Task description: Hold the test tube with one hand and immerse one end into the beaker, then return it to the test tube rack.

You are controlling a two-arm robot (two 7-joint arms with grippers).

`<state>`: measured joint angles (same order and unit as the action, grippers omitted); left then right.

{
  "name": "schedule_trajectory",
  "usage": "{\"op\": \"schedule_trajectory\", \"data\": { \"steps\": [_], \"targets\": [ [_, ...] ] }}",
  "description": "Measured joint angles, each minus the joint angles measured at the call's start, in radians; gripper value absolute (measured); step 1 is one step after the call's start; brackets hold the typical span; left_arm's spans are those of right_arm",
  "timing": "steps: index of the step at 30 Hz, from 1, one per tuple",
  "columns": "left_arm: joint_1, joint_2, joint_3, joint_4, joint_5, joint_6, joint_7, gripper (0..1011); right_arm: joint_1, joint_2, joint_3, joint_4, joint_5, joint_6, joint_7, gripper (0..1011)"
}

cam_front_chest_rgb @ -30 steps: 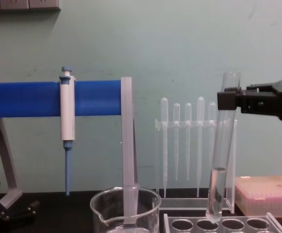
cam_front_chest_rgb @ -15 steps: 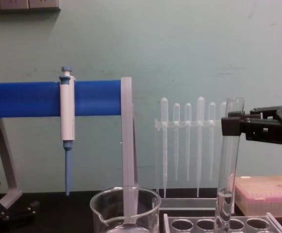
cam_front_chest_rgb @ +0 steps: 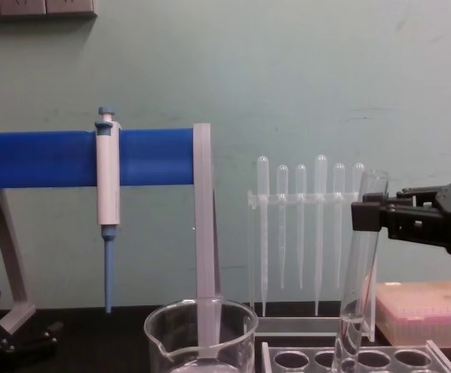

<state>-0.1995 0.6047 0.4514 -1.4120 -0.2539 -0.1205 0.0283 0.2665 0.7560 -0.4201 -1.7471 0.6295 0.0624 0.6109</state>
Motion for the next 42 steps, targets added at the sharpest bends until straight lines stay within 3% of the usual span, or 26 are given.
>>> {"op": "schedule_trajectory", "data": {
  "steps": [42],
  "targets": [
    [0.000,0.000,0.000,0.000,0.000,0.000,0.000,1000,0.005,-0.056,-0.032,0.092,-0.076,0.003,0.000,242]
  ]
}}
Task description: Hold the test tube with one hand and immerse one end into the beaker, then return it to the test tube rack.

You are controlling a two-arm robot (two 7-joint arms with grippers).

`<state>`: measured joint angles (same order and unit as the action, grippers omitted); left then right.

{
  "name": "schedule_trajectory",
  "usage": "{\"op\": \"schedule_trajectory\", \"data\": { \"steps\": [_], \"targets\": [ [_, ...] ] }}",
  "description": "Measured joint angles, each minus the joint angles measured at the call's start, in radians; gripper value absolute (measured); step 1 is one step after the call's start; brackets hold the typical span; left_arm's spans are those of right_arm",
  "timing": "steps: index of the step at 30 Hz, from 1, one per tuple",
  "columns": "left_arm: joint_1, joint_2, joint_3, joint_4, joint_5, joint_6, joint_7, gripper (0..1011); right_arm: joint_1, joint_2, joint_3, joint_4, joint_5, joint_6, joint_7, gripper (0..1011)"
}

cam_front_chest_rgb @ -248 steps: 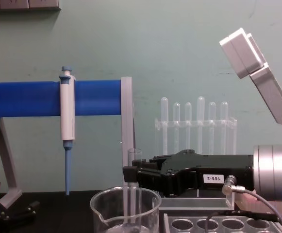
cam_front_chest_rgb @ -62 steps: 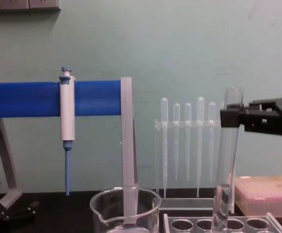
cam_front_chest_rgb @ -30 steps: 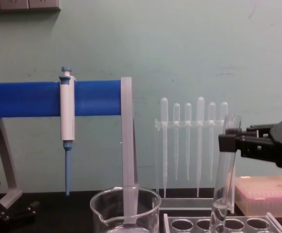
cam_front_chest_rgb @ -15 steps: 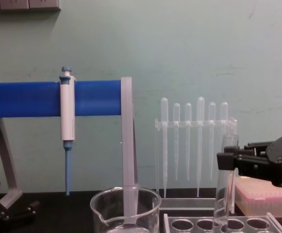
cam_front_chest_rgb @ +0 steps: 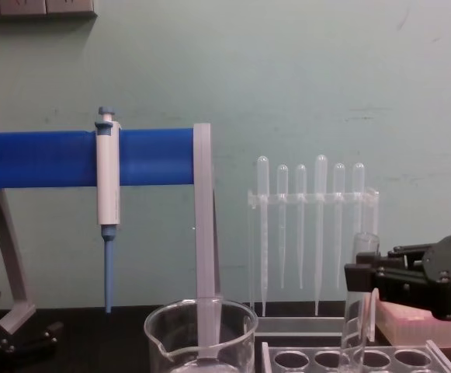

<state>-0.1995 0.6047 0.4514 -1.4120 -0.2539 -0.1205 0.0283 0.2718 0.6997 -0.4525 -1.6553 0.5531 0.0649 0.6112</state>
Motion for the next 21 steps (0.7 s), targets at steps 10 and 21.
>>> {"op": "schedule_trajectory", "data": {
  "steps": [10,21],
  "targets": [
    [0.000,0.000,0.000,0.000,0.000,0.000,0.000,1000,-0.002,-0.002,-0.003,0.000,-0.009,-0.003,-0.001,242],
    [0.000,0.000,0.000,0.000,0.000,0.000,0.000,1000,-0.001,-0.001,-0.002,-0.001,-0.007,-0.003,-0.001,408]
  ]
}}
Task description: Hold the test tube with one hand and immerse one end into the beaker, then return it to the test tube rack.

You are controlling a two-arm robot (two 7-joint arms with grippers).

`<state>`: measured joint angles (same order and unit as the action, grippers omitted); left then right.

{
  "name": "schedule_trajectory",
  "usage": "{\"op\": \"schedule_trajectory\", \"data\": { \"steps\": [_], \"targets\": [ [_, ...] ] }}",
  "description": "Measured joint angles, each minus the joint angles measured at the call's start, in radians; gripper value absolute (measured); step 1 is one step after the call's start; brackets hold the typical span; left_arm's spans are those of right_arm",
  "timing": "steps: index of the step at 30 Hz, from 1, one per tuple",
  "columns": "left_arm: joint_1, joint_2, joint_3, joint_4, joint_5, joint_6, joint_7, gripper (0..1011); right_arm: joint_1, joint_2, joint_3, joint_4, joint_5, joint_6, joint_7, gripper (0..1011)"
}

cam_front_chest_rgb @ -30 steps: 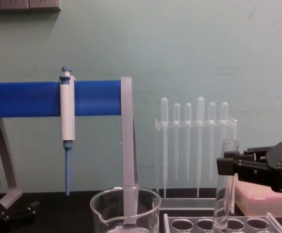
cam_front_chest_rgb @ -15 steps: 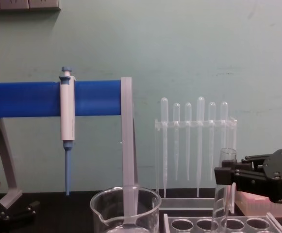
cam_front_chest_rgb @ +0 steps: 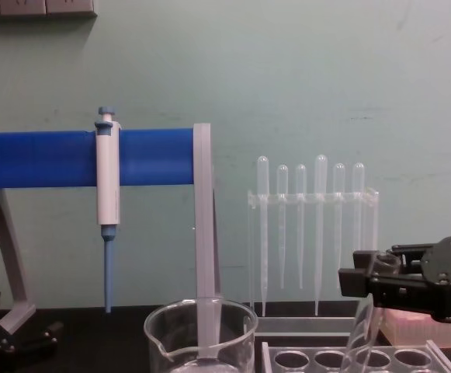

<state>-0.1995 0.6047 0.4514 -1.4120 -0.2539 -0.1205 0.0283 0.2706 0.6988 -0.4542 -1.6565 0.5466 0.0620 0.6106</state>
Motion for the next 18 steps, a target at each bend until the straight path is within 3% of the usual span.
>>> {"op": "schedule_trajectory", "data": {
  "steps": [9,14,18],
  "targets": [
    [0.000,0.000,0.000,0.000,0.000,0.000,0.000,1000,-0.001,0.000,0.004,-0.003,0.004,-0.001,-0.001,672],
    [0.000,0.000,0.000,0.000,0.000,0.000,0.000,1000,-0.022,-0.007,0.058,-0.052,0.061,-0.003,-0.026,842],
    [0.000,0.000,0.000,0.000,0.000,0.000,0.000,1000,-0.038,-0.017,0.102,-0.086,0.111,0.005,-0.062,911]
  ]
}}
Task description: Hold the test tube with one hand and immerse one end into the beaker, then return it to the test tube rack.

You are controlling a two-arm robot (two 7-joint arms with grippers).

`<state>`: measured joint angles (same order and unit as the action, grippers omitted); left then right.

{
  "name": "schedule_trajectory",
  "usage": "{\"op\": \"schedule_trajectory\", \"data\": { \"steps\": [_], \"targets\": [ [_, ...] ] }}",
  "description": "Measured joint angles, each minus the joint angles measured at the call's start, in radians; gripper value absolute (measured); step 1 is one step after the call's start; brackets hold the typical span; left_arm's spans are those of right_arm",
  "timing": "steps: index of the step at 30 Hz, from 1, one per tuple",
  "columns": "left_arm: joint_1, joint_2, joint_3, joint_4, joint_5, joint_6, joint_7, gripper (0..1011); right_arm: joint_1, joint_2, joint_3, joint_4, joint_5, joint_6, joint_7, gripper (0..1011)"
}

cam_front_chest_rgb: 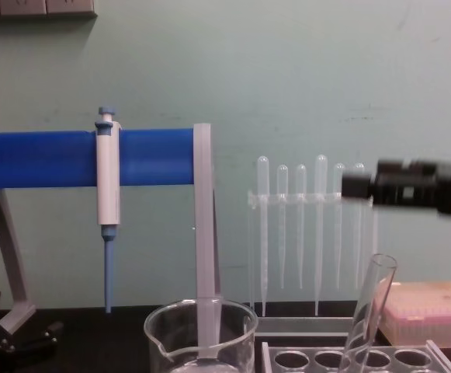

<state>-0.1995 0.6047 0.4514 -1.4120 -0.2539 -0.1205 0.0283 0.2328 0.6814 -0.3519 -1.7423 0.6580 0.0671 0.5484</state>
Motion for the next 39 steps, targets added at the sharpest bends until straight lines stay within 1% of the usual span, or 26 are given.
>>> {"op": "schedule_trajectory", "data": {
  "steps": [1,3,4,5,7,8,11,12,13,14,15,16,17,18,22,25,31,34,39],
  "targets": [
    [0.000,0.000,0.000,0.000,0.000,0.000,0.000,1000,-0.005,-0.007,0.015,-0.009,0.014,0.000,-0.019,957],
    [0.000,0.000,0.000,0.000,0.000,0.000,0.000,1000,-0.013,-0.018,0.032,-0.017,0.022,-0.003,-0.049,1002],
    [0.000,0.000,0.000,0.000,0.000,0.000,0.000,1000,-0.017,-0.025,0.038,-0.020,0.023,-0.007,-0.067,1003],
    [0.000,0.000,0.000,0.000,0.000,0.000,0.000,1000,-0.025,-0.044,0.051,-0.023,0.021,-0.017,-0.105,1002],
    [0.000,0.000,0.000,0.000,0.000,0.000,0.000,1000,-0.035,-0.069,0.064,-0.022,0.010,-0.028,-0.154,1003],
    [0.000,0.000,0.000,0.000,0.000,0.000,0.000,1000,-0.044,-0.100,0.072,-0.015,-0.009,-0.041,-0.210,1002],
    [0.000,0.000,0.000,0.000,0.000,0.000,0.000,1000,-0.053,-0.144,0.081,0.001,-0.046,-0.070,-0.284,1003],
    [0.000,0.000,0.000,0.000,0.000,0.000,0.000,1000,-0.059,-0.173,0.084,0.017,-0.075,-0.094,-0.329,1002],
    [0.000,0.000,0.000,0.000,0.000,0.000,0.000,1000,-0.060,-0.187,0.084,0.026,-0.094,-0.109,-0.352,1003],
    [0.000,0.000,0.000,0.000,0.000,0.000,0.000,1000,-0.063,-0.217,0.084,0.050,-0.136,-0.144,-0.397,1002],
    [0.000,0.000,0.000,0.000,0.000,0.000,0.000,1000,-0.063,-0.217,0.084,0.050,-0.136,-0.144,-0.397,1003],
    [0.000,0.000,0.000,0.000,0.000,0.000,0.000,1000,-0.064,-0.245,0.083,0.076,-0.176,-0.176,-0.438,1003],
    [0.000,0.000,0.000,0.000,0.000,0.000,0.000,1000,-0.064,-0.256,0.083,0.088,-0.193,-0.190,-0.454,1002],
    [0.000,0.000,0.000,0.000,0.000,0.000,0.000,1000,-0.064,-0.276,0.083,0.112,-0.220,-0.211,-0.481,1002],
    [0.000,0.000,0.000,0.000,0.000,0.000,0.000,1000,-0.059,-0.310,0.082,0.168,-0.270,-0.250,-0.520,1003],
    [0.000,0.000,0.000,0.000,0.000,0.000,0.000,1000,-0.053,-0.329,0.080,0.209,-0.300,-0.266,-0.533,1003],
    [0.000,0.000,0.000,0.000,0.000,0.000,0.000,1000,-0.044,-0.350,0.077,0.270,-0.331,-0.281,-0.534,1002],
    [0.000,0.000,0.000,0.000,0.000,0.000,0.000,1000,-0.039,-0.358,0.078,0.291,-0.335,-0.281,-0.525,1002],
    [0.000,0.000,0.000,0.000,0.000,0.000,0.000,1000,-0.035,-0.358,0.077,0.306,-0.349,-0.273,-0.506,1003]
  ]
}}
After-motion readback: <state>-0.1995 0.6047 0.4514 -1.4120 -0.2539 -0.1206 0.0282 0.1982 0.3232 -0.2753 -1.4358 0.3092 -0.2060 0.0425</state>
